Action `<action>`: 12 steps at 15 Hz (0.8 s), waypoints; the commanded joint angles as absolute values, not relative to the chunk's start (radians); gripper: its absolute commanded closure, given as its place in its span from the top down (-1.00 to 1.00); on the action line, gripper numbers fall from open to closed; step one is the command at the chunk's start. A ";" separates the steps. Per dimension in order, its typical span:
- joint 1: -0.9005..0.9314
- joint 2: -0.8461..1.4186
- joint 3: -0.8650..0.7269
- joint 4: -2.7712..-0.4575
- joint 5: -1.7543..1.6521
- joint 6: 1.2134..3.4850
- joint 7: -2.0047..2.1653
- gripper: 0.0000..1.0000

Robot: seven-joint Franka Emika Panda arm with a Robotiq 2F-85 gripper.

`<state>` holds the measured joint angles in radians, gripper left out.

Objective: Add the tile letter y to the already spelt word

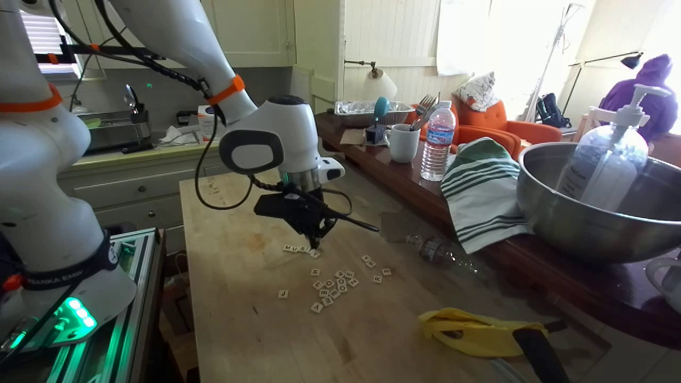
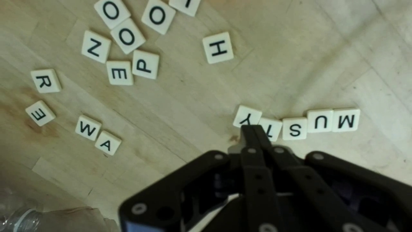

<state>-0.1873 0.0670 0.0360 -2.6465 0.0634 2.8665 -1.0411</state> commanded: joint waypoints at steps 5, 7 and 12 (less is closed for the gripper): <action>-0.127 -0.013 -0.013 -2.727 0.025 2.852 -0.892 0.12; -0.118 -0.026 -0.020 -2.740 0.016 2.848 -0.854 0.42; -0.099 -0.052 -0.030 -2.768 -0.009 2.835 -0.789 1.00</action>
<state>-0.1217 -0.0075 -0.0097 -2.7342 0.0328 2.8649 -0.8469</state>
